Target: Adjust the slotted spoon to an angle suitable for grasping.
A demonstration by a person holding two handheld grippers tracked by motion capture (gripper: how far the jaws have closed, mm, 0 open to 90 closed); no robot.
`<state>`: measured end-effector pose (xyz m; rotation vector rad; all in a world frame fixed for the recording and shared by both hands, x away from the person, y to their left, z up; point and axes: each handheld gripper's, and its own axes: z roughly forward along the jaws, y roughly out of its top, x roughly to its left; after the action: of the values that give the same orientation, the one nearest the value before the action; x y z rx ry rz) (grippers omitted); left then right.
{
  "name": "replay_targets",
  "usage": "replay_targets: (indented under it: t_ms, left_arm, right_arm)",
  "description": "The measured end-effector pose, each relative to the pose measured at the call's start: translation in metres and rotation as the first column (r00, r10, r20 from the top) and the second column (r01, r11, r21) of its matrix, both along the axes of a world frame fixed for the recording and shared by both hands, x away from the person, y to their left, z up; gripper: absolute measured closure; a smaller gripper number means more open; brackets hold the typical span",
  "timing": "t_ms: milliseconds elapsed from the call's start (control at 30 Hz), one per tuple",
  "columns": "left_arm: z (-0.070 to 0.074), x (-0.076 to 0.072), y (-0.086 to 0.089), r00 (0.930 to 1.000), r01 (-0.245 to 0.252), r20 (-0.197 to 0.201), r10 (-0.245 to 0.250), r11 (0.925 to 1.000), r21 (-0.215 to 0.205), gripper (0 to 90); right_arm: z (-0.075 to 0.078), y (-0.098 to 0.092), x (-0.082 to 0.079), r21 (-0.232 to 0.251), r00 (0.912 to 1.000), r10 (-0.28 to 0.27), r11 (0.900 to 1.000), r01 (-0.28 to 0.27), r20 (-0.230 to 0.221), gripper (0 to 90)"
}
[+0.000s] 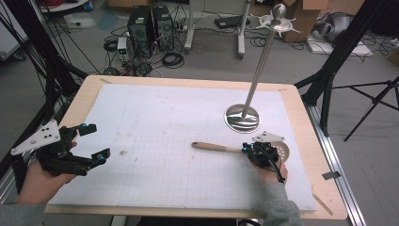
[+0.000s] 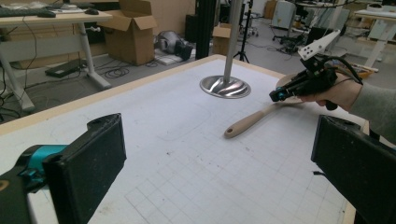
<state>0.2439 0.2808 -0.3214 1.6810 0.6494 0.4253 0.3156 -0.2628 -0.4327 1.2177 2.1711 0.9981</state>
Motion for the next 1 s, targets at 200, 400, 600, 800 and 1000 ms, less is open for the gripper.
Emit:
replay_targets:
  t_ms: [200,400,600,800,1000]
  left_arm:
    - [-0.001,0.001,0.002,1.0,-0.002,-0.004,0.002,1.0,-0.002,3.5]
    - [-0.001,0.0,0.002,1.0,-0.002,-0.006,0.002,1.0,-0.006,3.5]
    - [-0.001,0.001,0.003,1.0,-0.001,-0.005,0.001,1.0,-0.004,3.6]
    - [0.0,0.002,0.003,1.0,0.0,-0.005,0.0,0.9999,-0.012,3.6]
    - [0.001,0.005,-0.001,0.9999,0.012,0.0,-0.012,0.9997,-0.019,3.6]
  right_arm:
    - [-0.006,0.0,0.008,-0.021,0.9981,-0.051,0.999,0.051,-0.033,90.0]
    - [-0.007,0.0,0.008,-0.048,0.9954,-0.079,0.996,0.076,-0.054,90.0]
    - [-0.006,-0.001,0.0,-0.06,0.9925,-0.084,0.995,0.079,-0.088,90.0]
    - [-0.006,-0.007,-0.02,-0.024,0.9876,-0.097,0.995,0.094,-0.124,90.0]
    - [-0.004,-0.005,-0.035,-0.04,0.9867,-0.097,0.995,0.093,-0.13,90.0]
